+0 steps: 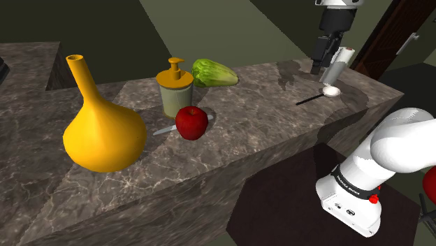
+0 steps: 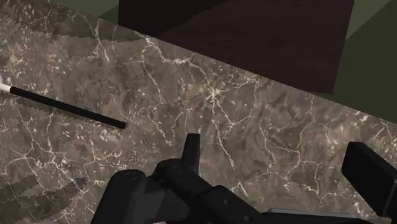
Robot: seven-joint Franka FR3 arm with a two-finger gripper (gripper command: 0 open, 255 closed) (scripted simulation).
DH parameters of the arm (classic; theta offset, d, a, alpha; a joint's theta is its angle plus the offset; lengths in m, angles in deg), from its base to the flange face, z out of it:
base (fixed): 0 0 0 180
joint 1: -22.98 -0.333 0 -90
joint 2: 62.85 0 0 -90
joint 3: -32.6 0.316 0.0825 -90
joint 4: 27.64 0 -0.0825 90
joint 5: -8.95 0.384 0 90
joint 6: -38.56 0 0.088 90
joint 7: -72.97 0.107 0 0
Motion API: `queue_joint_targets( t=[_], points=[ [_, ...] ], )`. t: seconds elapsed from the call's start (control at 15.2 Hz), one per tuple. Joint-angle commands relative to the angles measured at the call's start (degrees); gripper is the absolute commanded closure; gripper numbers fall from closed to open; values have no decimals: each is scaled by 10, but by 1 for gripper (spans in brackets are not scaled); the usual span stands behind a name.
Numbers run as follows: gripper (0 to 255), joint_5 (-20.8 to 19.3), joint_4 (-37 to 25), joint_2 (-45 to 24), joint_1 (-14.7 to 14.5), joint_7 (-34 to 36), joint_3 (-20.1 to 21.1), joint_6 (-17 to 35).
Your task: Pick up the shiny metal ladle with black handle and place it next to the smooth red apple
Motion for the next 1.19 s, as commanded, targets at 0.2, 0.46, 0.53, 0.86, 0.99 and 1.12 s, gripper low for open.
queue_joint_targets(
  t=[0.2, 0.46, 0.53, 0.86, 0.99, 1.12],
  points=[
    [0, -35, 49, 44, -9, -95, -49, 14],
    [0, -90, 98, 87, -16, -222, -123, 36],
    [0, -105, 108, 94, -17, -254, -143, 43],
    [0, -182, 136, 103, -23, -414, -249, 85],
    [0, -212, 139, 94, -28, -478, -294, 106],
    [0, -239, 136, 78, -37, -541, -340, 130]
  ],
)
